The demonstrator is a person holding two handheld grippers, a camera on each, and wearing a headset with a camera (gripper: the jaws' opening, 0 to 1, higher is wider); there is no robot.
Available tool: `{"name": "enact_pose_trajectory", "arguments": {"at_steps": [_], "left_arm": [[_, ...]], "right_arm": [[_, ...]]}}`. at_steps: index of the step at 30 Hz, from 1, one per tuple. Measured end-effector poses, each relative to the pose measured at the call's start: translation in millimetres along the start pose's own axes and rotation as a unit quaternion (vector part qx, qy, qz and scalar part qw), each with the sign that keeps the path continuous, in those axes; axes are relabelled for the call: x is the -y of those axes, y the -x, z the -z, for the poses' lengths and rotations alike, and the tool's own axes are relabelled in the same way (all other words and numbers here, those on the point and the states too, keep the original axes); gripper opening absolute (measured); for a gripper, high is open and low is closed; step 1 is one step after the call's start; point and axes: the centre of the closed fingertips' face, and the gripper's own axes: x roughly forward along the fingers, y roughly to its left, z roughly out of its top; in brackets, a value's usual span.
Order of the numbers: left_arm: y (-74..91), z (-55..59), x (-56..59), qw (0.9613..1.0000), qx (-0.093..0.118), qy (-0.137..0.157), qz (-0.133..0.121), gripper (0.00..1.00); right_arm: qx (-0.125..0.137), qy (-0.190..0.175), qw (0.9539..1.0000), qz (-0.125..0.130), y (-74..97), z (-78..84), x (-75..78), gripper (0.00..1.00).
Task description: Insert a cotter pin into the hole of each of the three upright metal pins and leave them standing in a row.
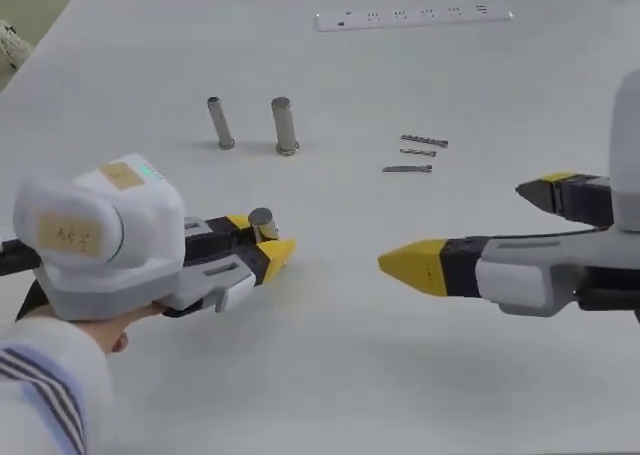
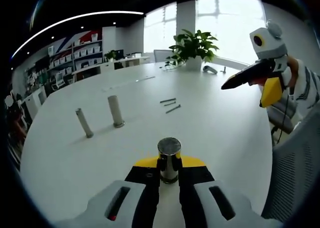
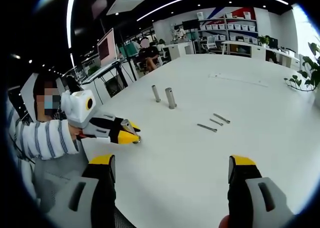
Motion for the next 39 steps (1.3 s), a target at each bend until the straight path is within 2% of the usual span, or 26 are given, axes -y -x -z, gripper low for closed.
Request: {"name": "enact_pose_trajectory", "arguments": {"at_steps": [14,22,23,26,29,34,36,39], "left_arm": [[-5.2,3.9,-2.1,0.9999,0.001,0.002,-0.011,0.09],[-6.5,2.7,-1.9,0.9999,0.007,-0.001,-0.008,0.1],[-6.7,2.5,-1.9,0.9999,0.01,0.006,-0.009,0.1],[-6.9,2.3,-2.0,0.9998,0.011,0.0,-0.016,0.1],[-7.0,2.1,-1.9,0.9997,0.017,0.003,-0.018,0.1],[-7.2,2.5,-2.1,0.9997,0.014,0.006,-0.016,0.1],[-6.5,2.4,-1.8,0.9997,0.011,-0.013,-0.017,0.1],[-3.3,0.1,-0.9,0.9996,0.013,-0.02,-0.017,0.11]], "right_arm": [[-0.001,0.003,1.0,-0.002,1.0,-0.2,-3.2,0.92],[-0.005,0.008,1.0,-0.001,1.9,0.2,-4.6,0.92],[-0.005,0.008,1.0,-0.001,1.7,0.1,-4.6,0.91],[-0.007,0.008,0.9999,0.001,0.5,0.6,-3.7,0.91],[-0.007,0.011,0.9999,0.002,0.9,-0.8,-3.7,0.91],[-0.003,0.022,0.9997,0.004,1.9,-4.8,-3.8,0.9],[-0.002,0.023,0.9997,0.005,1.8,-5.8,-3.8,0.89],[-0.003,0.027,0.9996,0.004,1.5,-6.3,-3.7,0.89]]}}
